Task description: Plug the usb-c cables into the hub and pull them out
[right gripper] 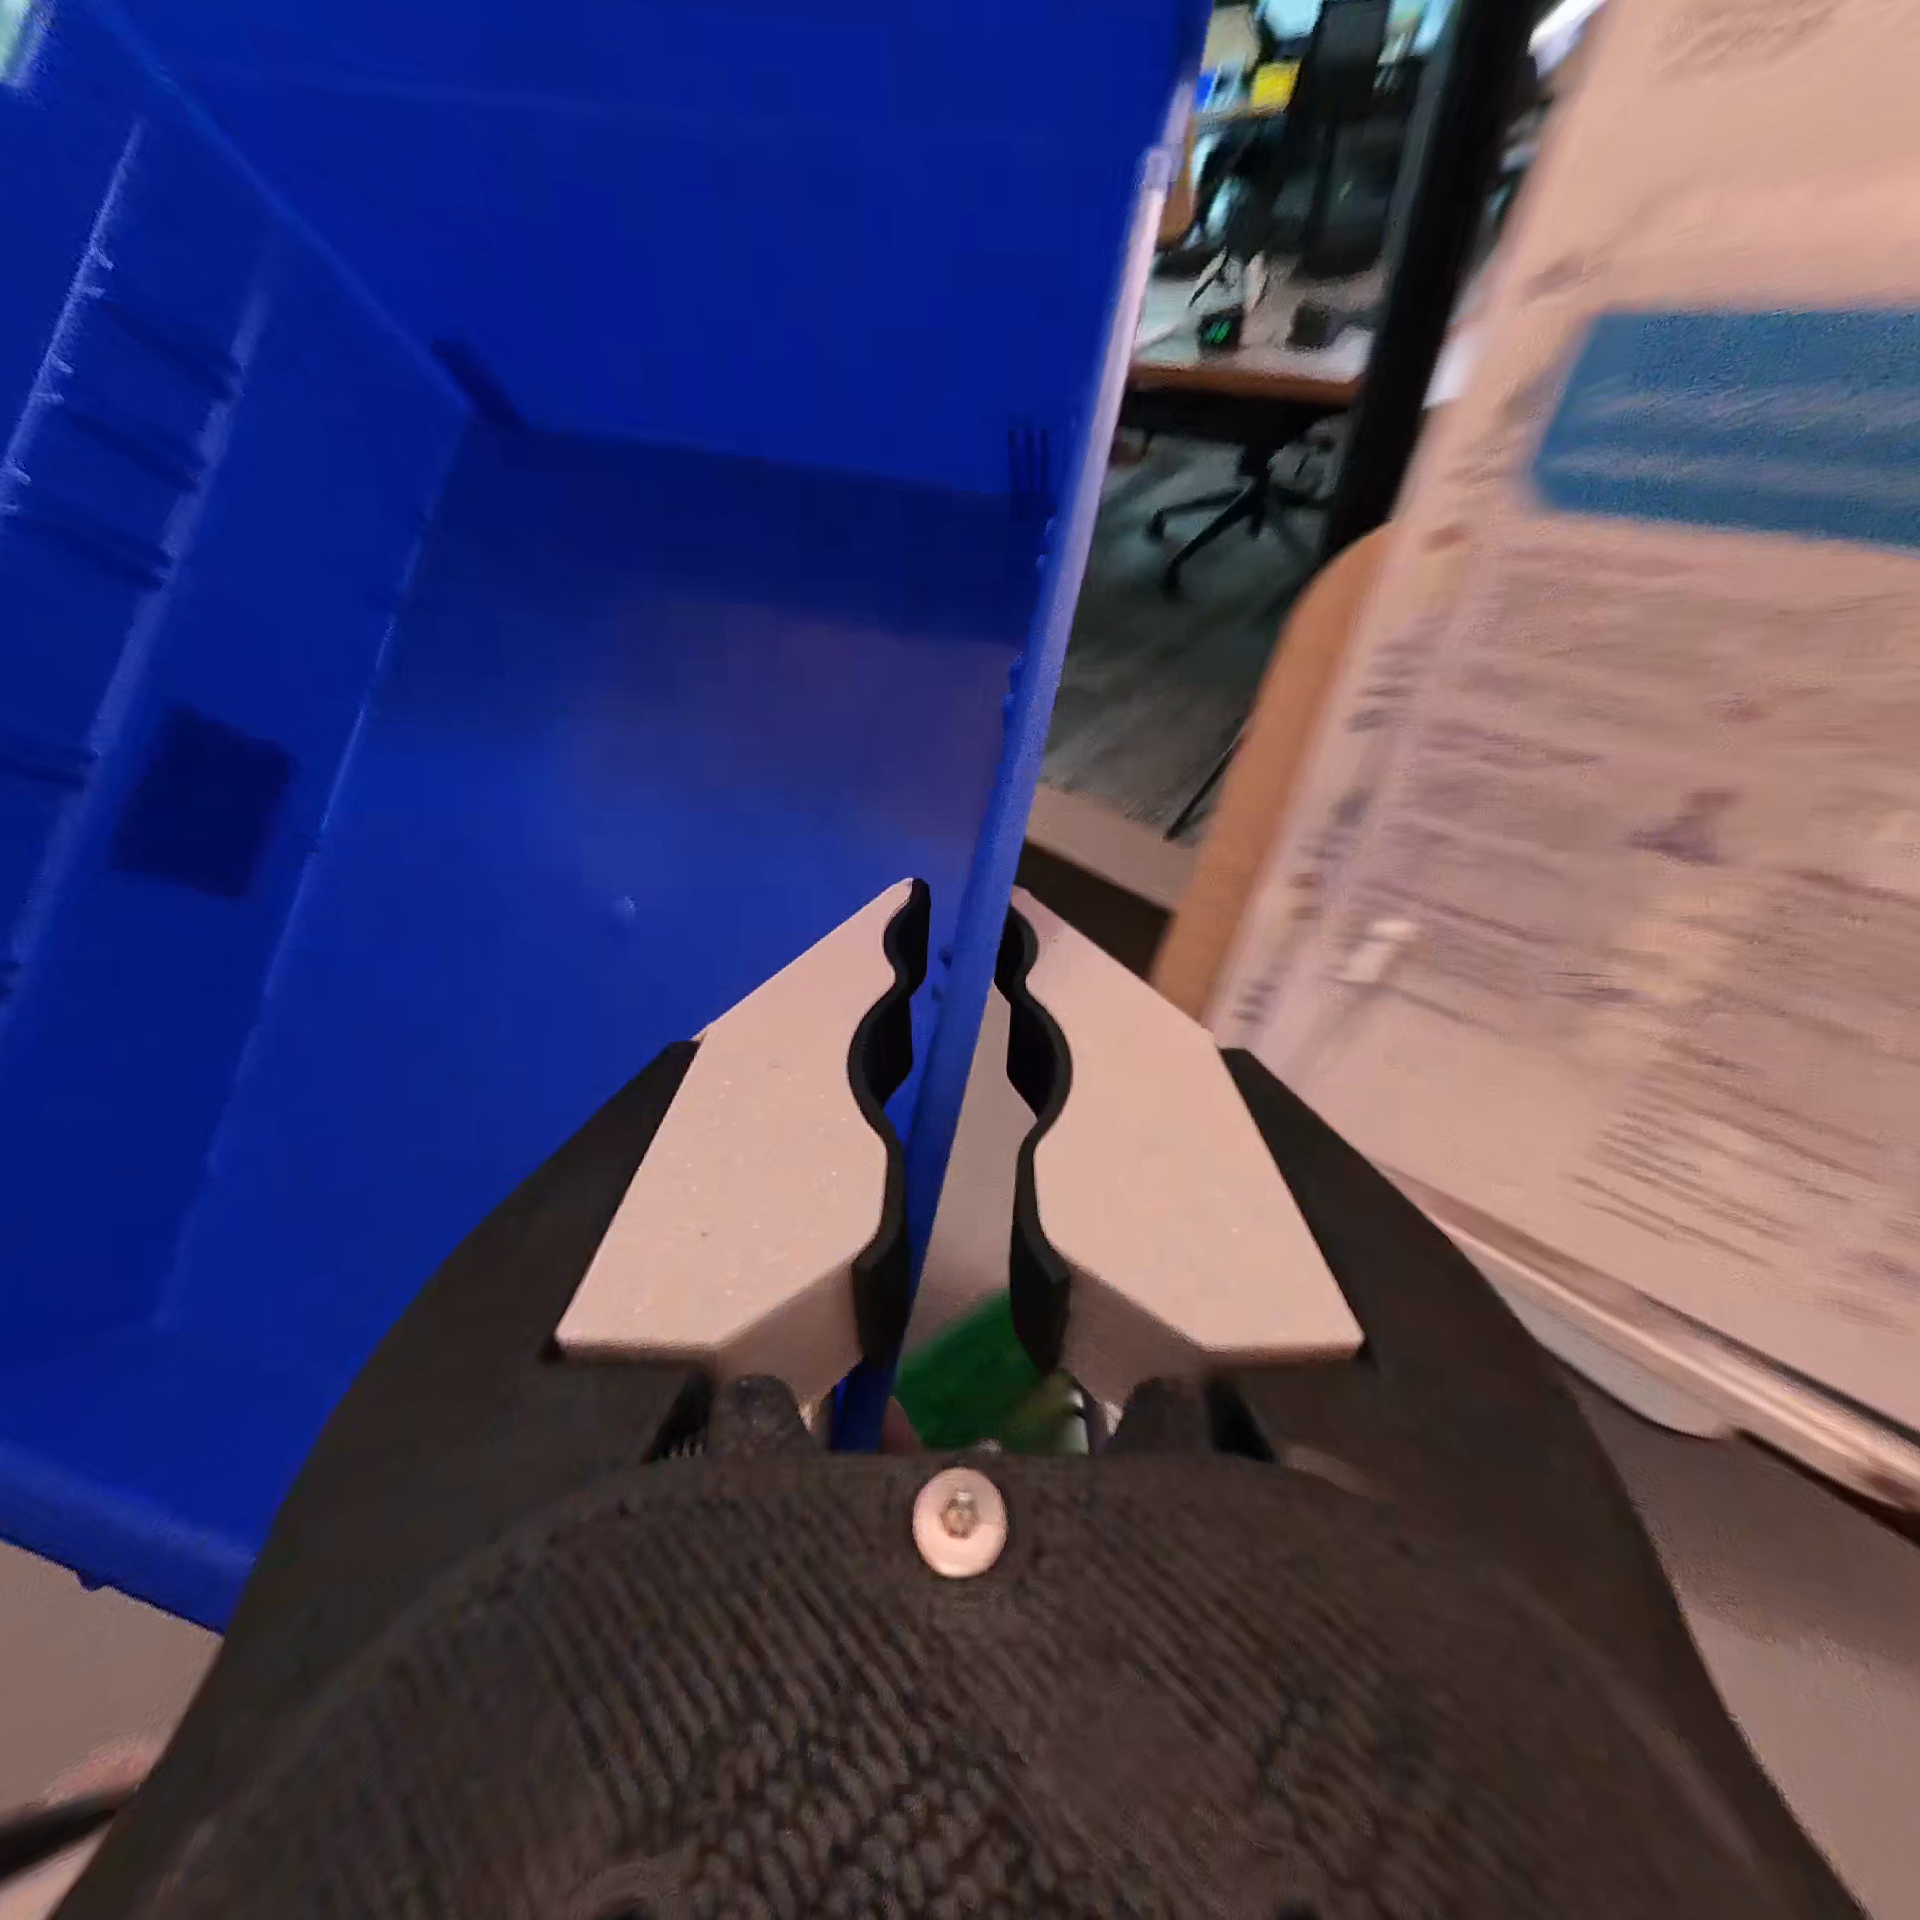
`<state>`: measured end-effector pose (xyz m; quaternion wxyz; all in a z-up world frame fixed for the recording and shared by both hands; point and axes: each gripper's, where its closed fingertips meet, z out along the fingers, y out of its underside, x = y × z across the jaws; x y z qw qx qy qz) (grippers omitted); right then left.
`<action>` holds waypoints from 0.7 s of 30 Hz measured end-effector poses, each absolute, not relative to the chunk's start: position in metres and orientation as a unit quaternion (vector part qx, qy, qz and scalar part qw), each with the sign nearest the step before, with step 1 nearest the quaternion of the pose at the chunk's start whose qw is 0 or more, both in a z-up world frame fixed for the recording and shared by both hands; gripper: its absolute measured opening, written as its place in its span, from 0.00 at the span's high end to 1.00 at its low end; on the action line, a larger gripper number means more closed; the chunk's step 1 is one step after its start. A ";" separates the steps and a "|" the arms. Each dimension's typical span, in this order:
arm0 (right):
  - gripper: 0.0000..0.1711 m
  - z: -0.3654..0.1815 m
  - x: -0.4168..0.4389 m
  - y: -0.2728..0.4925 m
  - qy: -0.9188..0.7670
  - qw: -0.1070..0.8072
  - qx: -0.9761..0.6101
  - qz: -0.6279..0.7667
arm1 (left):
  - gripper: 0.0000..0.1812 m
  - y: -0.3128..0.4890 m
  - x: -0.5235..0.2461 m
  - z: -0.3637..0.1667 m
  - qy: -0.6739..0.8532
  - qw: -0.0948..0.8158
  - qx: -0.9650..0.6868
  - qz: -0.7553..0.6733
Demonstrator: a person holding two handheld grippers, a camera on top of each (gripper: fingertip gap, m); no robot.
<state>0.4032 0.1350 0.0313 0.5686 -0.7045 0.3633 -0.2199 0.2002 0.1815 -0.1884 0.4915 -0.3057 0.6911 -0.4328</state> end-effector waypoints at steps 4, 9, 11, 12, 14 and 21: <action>0.94 0.048 0.380 0.000 0.374 0.572 -0.681 -0.263 | 0.97 0.206 0.207 -0.189 0.691 0.477 -0.324 -0.436; 0.94 -0.016 0.341 -0.165 0.453 0.497 -0.677 -0.299 | 0.99 0.259 0.221 -0.189 0.669 0.403 -0.401 -0.479; 0.94 -0.049 0.325 -0.220 0.491 0.471 -0.669 -0.300 | 0.99 0.284 0.227 -0.190 0.652 0.382 -0.432 -0.492; 0.94 -0.065 0.317 -0.244 0.510 0.456 -0.664 -0.302 | 0.99 0.298 0.230 -0.190 0.646 0.382 -0.444 -0.490; 0.94 -0.095 0.304 -0.283 0.546 0.442 -0.646 -0.298 | 0.99 0.324 0.235 -0.189 0.635 0.389 -0.464 -0.479; 0.94 -0.185 0.305 -0.358 0.648 0.383 -0.618 -0.228 | 1.00 0.394 0.247 -0.186 0.595 0.409 -0.525 -0.451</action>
